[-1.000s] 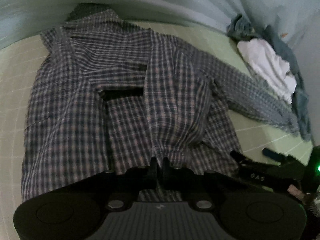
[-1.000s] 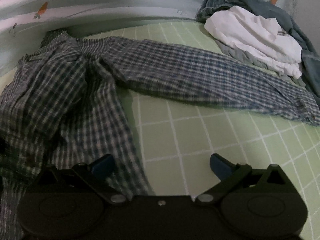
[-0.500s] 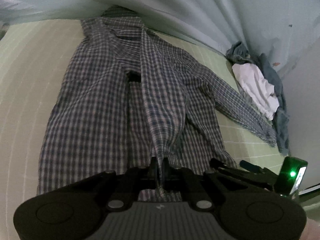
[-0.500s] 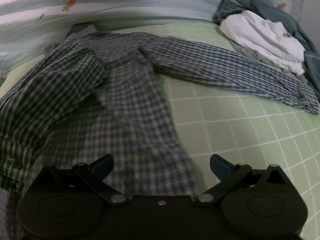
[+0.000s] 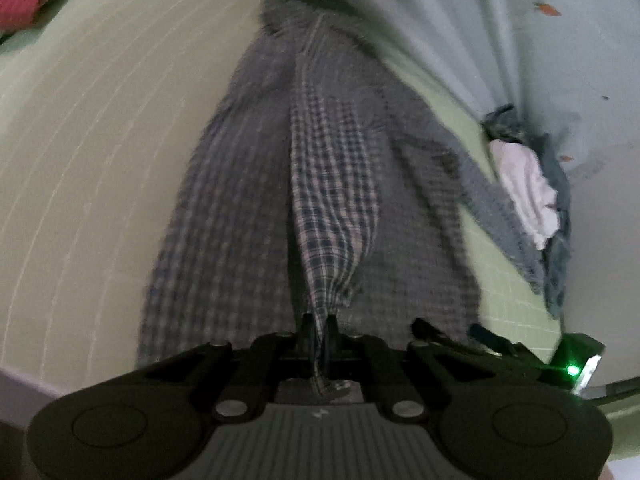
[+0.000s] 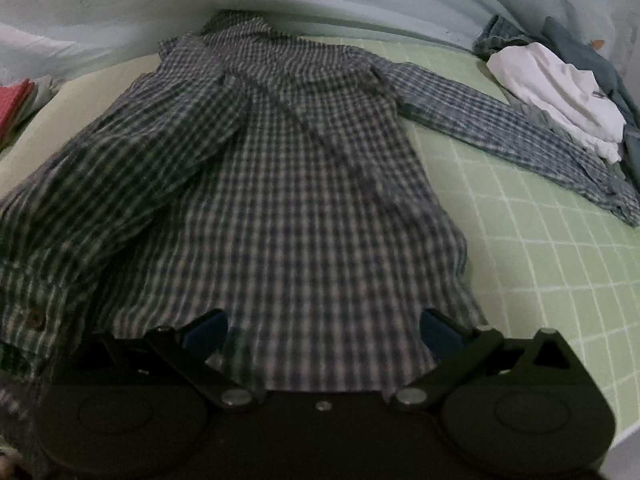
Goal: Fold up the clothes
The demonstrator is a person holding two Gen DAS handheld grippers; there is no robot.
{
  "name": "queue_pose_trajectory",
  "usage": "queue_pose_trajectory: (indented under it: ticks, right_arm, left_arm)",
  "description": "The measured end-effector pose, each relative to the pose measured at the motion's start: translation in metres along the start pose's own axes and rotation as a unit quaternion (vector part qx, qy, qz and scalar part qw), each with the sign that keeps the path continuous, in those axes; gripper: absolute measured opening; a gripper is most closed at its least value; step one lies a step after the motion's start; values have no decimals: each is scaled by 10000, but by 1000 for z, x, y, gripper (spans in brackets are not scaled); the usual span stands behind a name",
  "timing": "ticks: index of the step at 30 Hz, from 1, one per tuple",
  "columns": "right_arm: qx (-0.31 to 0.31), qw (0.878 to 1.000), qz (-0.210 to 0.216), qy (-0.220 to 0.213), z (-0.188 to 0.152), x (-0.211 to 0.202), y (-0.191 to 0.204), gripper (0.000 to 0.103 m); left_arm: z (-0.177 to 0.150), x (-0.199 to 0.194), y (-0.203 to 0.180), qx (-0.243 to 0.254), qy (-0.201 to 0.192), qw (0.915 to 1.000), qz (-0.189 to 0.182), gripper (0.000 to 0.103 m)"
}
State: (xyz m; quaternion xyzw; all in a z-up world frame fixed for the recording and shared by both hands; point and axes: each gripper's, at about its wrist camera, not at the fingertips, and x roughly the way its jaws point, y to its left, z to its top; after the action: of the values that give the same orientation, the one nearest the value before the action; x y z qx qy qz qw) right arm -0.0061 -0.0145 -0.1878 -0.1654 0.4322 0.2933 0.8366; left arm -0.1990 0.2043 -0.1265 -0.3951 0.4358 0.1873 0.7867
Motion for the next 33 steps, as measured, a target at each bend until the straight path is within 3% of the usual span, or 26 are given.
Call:
queue_pose_trajectory:
  ticks: [6,9,13,19,27,33]
  right_arm:
    - [115,9998,-13,139,-9,-2,5,103]
    - [178,9996,-15,221,-13,-2,7,103]
    - [261,9991,-17,329,-19,-2,9,103]
    - [430,9987,9,288,-14,0,1,103]
    - [693,9975,45,150,-4,2,-16,103]
    - [1058,9943,60,79,10,14,-46,103]
  left_arm:
    - [-9,14,30,-357,395,9980,354,6]
    - [-10,24,37,-291,634,9961,547,7]
    - [-5,27,37,-170,716,9949,691,22]
    - [11,14,17,350,236,9962,757,57]
    - [26,16,-18,935,-91,9915,900,66]
    - [38,22,-35,1104,-226,9882,1040,82]
